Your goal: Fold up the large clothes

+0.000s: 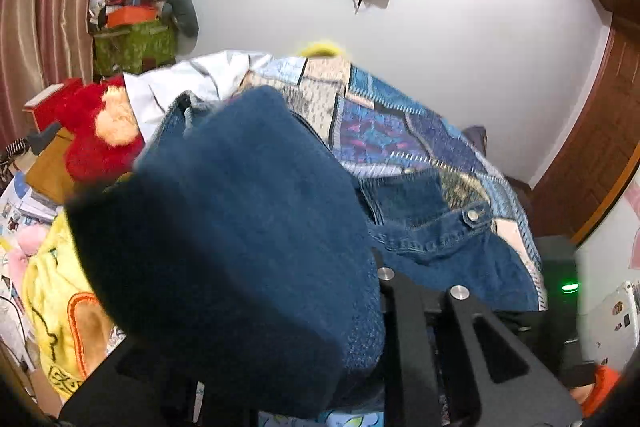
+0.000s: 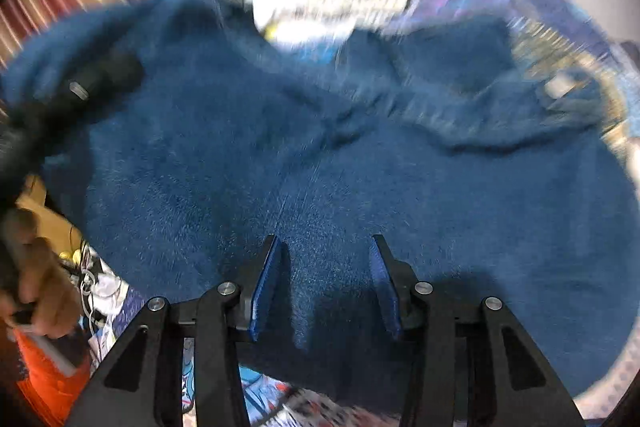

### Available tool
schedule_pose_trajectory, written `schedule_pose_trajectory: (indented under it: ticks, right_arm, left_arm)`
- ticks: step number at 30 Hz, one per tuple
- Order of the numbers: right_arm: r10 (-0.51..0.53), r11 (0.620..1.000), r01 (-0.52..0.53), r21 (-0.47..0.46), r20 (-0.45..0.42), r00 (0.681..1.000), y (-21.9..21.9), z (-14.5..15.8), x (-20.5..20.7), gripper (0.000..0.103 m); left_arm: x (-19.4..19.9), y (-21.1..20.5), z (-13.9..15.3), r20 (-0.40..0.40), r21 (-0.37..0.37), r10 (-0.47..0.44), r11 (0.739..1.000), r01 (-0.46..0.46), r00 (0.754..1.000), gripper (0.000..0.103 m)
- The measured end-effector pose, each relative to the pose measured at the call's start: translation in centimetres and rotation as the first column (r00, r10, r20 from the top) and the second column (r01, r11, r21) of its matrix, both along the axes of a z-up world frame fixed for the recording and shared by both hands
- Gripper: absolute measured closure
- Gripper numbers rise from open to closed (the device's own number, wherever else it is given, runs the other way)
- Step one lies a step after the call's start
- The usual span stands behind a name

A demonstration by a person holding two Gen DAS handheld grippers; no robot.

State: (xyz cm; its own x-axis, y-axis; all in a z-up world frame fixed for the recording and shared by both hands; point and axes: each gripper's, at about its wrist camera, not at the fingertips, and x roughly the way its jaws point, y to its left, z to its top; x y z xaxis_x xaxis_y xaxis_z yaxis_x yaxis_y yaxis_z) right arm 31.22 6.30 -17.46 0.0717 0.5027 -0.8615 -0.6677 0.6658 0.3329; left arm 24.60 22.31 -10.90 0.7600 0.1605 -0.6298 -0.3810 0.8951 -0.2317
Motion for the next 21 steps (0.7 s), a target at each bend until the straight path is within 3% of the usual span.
schedule_pose_trajectory:
  ticks: [3, 5, 10, 15, 21]
  right_arm:
    - [0.001, 0.999, -0.005, -0.037, -0.126, 0.992, 1.4, -3.1, 0.6, 0.060]
    - [0.022, 0.999, -0.027, -0.046, -0.109, 0.994, 1.6, -3.3, 0.4, 0.060]
    - [0.023, 1.000, -0.024, -0.017, -0.095, 0.995, -1.0, -0.8, 0.1, 0.060]
    - [-0.076, 0.996, 0.073, 0.049, 0.056, 0.996, -8.5, 4.7, 0.2, 0.060]
    - [-0.246, 0.969, 0.238, 0.072, 0.145, 0.958, -18.0, 9.0, 0.7, 0.060]
  left_arm:
    - [-0.1, -0.6, -1.7, -0.063, 0.042, 0.007, 0.999, -0.004, 0.998, 0.084]
    - [-0.2, -0.8, -2.5, -0.080, 0.067, 0.020, 0.998, -0.015, 0.997, 0.084]
    - [0.1, -1.2, -1.3, -0.060, 0.075, 0.001, 0.997, 0.004, 0.998, 0.084]
    - [1.8, -4.5, 1.8, -0.008, 0.126, -0.064, 0.990, 0.065, 0.998, 0.086]
    - [5.1, -11.7, 5.1, 0.048, 0.190, -0.204, 0.963, 0.192, 0.978, 0.087]
